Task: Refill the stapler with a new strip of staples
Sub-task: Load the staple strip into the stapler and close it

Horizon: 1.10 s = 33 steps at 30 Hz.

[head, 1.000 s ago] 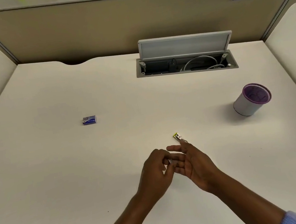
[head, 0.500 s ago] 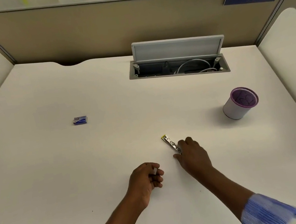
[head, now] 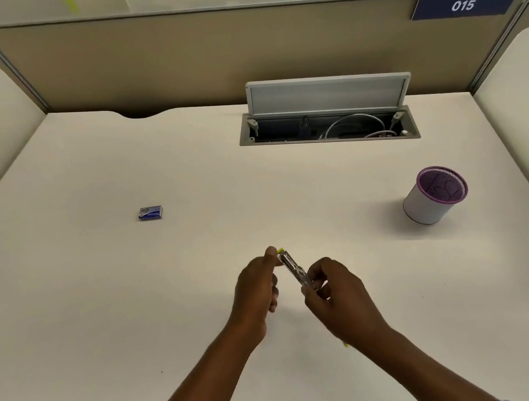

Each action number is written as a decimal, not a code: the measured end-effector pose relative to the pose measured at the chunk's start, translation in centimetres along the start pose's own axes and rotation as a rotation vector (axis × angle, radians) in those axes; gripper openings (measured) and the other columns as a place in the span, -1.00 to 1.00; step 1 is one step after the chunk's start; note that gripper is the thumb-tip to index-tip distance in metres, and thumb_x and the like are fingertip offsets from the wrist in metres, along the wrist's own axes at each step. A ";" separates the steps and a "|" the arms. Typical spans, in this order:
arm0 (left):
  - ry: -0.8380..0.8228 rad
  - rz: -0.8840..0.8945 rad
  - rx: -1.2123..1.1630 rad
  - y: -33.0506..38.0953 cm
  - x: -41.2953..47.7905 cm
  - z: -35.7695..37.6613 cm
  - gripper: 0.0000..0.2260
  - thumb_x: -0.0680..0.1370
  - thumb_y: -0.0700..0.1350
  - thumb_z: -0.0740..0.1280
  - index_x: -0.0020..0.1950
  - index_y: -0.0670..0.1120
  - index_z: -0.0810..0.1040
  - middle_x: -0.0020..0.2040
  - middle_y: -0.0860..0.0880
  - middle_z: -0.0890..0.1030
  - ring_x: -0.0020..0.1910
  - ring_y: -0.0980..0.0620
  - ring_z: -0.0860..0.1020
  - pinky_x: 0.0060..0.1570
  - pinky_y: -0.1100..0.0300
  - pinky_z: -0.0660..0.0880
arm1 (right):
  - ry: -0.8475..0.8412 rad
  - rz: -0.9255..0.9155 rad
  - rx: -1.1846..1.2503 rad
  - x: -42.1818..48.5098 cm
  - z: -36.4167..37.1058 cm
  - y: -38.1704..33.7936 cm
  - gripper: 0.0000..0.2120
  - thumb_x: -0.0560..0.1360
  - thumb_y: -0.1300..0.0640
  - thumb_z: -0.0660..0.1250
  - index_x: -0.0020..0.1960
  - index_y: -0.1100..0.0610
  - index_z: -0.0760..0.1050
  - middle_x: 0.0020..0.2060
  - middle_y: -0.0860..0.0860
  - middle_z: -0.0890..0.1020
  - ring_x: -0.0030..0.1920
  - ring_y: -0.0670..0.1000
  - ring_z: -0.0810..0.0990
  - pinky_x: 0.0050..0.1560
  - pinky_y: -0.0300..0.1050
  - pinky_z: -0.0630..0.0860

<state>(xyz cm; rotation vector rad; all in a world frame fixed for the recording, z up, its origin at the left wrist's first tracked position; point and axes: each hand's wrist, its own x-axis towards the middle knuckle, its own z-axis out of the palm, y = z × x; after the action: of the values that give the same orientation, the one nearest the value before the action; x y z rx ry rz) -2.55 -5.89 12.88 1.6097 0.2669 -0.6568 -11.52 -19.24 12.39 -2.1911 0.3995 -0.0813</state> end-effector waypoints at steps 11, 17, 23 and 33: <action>-0.170 0.209 0.067 2.6 -3.0 -0.2 -0.72 0.66 -0.07 0.28 -0.07 -0.27 0.57 -0.46 0.06 0.31 -0.50 0.06 0.25 -0.46 0.19 0.22 | -0.240 0.335 0.597 -2.2 -3.2 -4.5 -0.83 0.59 -0.01 0.26 0.05 0.03 0.58 -0.29 0.01 0.66 -0.31 -0.01 0.61 -0.23 -0.06 0.57; -0.171 0.326 0.261 2.9 -4.8 0.3 -0.70 0.64 -0.01 0.30 -0.26 -0.09 0.52 -0.52 0.15 0.42 -0.50 0.19 0.36 -0.39 0.33 0.31 | -0.275 0.489 0.665 -1.6 -3.5 -6.2 -0.55 0.63 -0.18 0.18 -0.25 0.10 0.57 -0.39 0.02 0.52 -0.43 -0.01 0.46 -0.38 -0.15 0.40; -0.146 0.303 0.252 3.0 -5.2 -0.2 -0.70 0.62 0.01 0.33 -0.28 -0.06 0.50 -0.47 0.12 0.38 -0.45 0.12 0.31 -0.32 0.16 0.28 | -0.294 0.495 0.649 -1.6 -3.2 -6.5 -0.53 0.60 -0.22 0.18 -0.33 0.06 0.50 -0.43 0.00 0.45 -0.45 -0.02 0.37 -0.41 -0.18 0.32; -0.147 0.234 0.195 2.7 -5.2 -0.8 -0.69 0.60 0.03 0.35 -0.31 -0.02 0.45 -0.47 0.11 0.35 -0.48 0.09 0.26 -0.42 0.21 0.24 | -0.371 0.456 0.702 -2.0 -2.9 -6.6 -0.65 0.67 0.00 0.12 -0.17 0.12 0.53 -0.43 -0.02 0.45 -0.46 -0.05 0.36 -0.43 -0.20 0.31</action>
<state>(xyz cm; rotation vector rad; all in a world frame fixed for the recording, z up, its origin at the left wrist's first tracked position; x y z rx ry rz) -5.09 -4.47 18.05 1.7356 -0.0962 -0.6305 -12.32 -17.16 19.57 -1.3491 0.5470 0.3770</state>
